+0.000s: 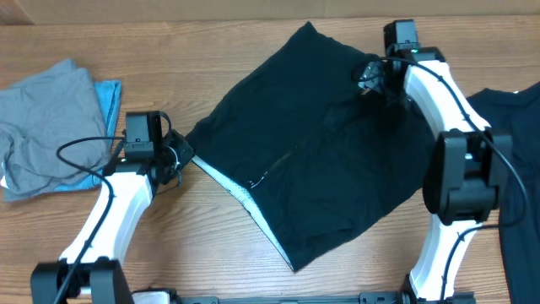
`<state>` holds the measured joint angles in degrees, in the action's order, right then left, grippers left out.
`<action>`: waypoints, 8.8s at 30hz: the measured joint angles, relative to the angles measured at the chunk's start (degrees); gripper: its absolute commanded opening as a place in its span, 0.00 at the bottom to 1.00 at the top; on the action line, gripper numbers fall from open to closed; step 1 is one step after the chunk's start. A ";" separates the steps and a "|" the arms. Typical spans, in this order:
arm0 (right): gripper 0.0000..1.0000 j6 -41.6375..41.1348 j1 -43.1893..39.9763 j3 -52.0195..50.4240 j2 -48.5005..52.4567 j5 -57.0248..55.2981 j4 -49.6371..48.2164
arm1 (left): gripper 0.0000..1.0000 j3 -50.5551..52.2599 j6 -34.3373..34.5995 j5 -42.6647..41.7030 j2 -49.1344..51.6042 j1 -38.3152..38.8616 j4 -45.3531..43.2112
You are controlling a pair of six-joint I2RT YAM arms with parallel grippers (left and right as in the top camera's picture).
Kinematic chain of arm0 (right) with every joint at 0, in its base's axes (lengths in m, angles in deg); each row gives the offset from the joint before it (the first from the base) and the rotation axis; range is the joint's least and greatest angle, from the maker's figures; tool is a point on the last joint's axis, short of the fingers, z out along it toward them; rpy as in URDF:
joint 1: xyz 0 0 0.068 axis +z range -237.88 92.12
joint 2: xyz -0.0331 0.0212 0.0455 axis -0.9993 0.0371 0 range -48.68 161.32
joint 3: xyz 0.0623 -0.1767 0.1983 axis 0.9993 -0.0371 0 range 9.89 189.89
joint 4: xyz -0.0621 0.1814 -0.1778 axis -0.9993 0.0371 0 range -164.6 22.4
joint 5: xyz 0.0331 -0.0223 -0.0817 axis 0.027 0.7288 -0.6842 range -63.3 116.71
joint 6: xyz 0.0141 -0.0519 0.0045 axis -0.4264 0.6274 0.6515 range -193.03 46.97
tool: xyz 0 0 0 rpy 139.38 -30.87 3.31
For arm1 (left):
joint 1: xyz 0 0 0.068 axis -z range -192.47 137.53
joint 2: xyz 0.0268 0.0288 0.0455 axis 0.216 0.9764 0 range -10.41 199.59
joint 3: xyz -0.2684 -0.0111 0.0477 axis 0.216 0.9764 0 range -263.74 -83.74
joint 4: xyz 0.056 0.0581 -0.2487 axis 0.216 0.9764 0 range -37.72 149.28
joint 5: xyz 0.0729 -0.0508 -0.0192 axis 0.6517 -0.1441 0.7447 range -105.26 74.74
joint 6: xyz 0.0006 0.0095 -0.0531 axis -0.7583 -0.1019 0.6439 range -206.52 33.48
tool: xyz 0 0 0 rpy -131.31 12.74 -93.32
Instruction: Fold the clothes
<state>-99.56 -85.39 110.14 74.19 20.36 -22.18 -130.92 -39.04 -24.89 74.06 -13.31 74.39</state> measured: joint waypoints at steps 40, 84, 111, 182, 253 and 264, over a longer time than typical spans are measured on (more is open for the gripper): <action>0.91 0.61 -2.84 -24.24 -7.80 8.37 10.86 | 0.04 -8.92 -20.13 -5.90 11.87 0.00 -5.90; 1.00 0.92 -11.34 -26.84 -48.13 1.92 23.06 | 0.04 -33.07 -26.62 -7.87 8.22 12.20 44.46; 1.00 1.09 -11.50 -31.50 -48.13 5.64 20.50 | 0.51 -15.21 -16.79 3.45 8.39 17.07 27.28; 1.00 1.14 -11.50 -31.54 -48.13 7.43 20.46 | 0.04 -2.19 -15.41 2.01 3.19 12.31 13.05; 1.00 1.09 -11.52 -31.54 -48.13 7.48 20.00 | 0.59 13.94 -18.27 -26.08 2.25 22.62 21.77; 1.00 1.11 -11.50 -31.54 -48.13 7.48 19.96 | 0.64 11.41 -18.34 -18.86 2.21 22.62 27.96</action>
<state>-98.44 -96.89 78.60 26.06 27.83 -2.22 -119.51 -57.37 -43.76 76.27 9.31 102.34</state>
